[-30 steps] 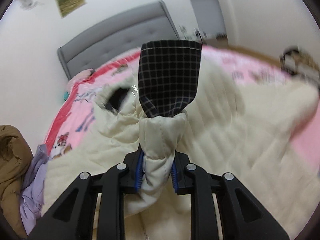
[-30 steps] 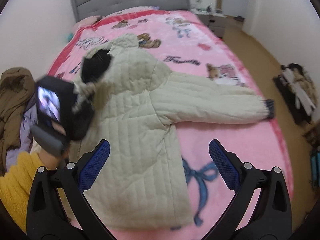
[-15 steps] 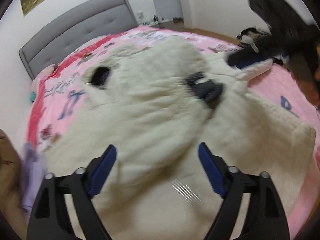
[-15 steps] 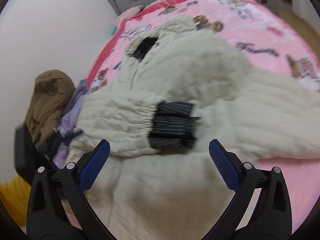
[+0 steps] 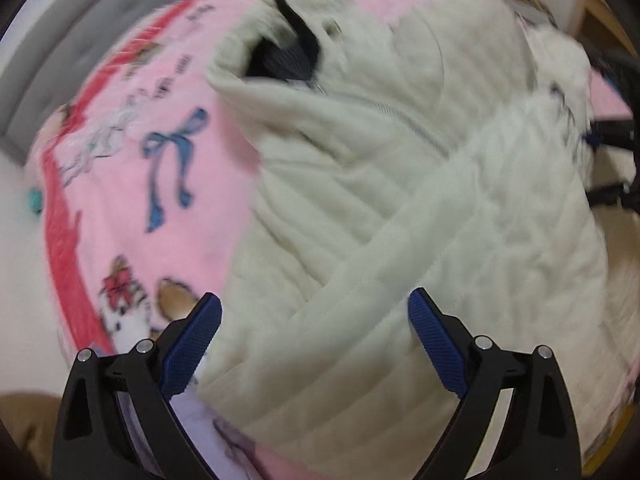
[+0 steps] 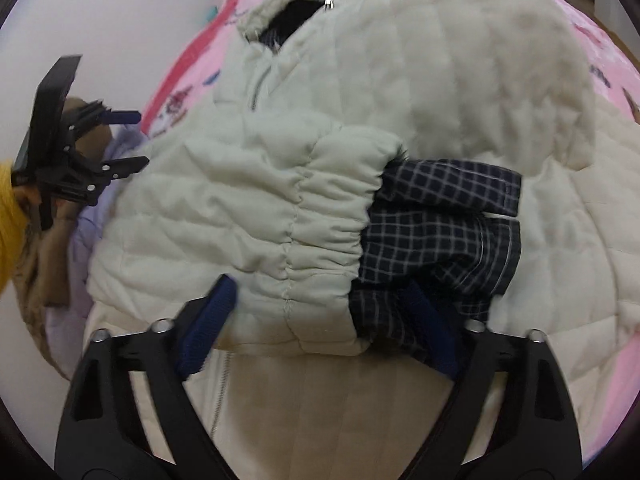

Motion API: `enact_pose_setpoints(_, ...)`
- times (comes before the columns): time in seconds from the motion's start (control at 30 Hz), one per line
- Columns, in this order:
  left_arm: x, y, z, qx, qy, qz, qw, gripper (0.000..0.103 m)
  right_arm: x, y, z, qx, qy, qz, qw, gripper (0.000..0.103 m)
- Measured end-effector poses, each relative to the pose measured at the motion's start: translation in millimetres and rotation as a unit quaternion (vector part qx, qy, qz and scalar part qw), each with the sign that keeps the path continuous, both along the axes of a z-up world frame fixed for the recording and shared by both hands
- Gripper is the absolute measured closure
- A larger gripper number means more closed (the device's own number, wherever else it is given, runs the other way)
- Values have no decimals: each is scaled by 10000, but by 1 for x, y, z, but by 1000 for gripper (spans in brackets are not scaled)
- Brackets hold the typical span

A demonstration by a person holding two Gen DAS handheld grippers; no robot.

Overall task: Fold large clothes
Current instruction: 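Carry the held sleeve across the jacket front toward the right tool and release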

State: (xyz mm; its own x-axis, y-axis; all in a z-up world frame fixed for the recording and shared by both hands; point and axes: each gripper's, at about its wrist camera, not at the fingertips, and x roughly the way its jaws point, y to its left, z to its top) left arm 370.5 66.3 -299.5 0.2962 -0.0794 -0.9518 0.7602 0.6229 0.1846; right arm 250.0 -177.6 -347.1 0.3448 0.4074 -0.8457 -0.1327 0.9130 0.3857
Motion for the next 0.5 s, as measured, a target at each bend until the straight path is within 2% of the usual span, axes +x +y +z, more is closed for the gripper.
enact_pose_setpoints(0.07,6,1,-17,11,290,186,9994,12,1,4,-5,-16,19,-30,10000,41)
enact_pose_setpoints(0.1,10,6,-24,-95,487,386,9980,16,2,5,-6,15,39,-13,10000,49)
enact_pose_setpoints(0.17,8,15,-29,-298,617,532,9962,42,2,10,1,42,-34,-3,10000,54)
enact_pose_setpoints(0.23,-2,23,-23,-276,93,387,9988,55,0,27,20,-293,-374,234,9986,54)
enact_pose_setpoints(0.27,-5,29,-20,-275,8,410,9988,60,1,34,29,-399,-521,356,9972,54)
enact_pose_setpoints(0.33,-4,42,-15,-349,41,565,9978,64,3,47,48,-346,-753,573,9949,54)
enact_pose_setpoints(0.4,-1,54,-10,-454,65,725,9963,64,11,55,61,-566,-829,735,9922,54)
enact_pose_setpoints(0.5,4,53,-21,-371,110,842,9957,62,26,59,50,-1055,-736,746,9889,55)
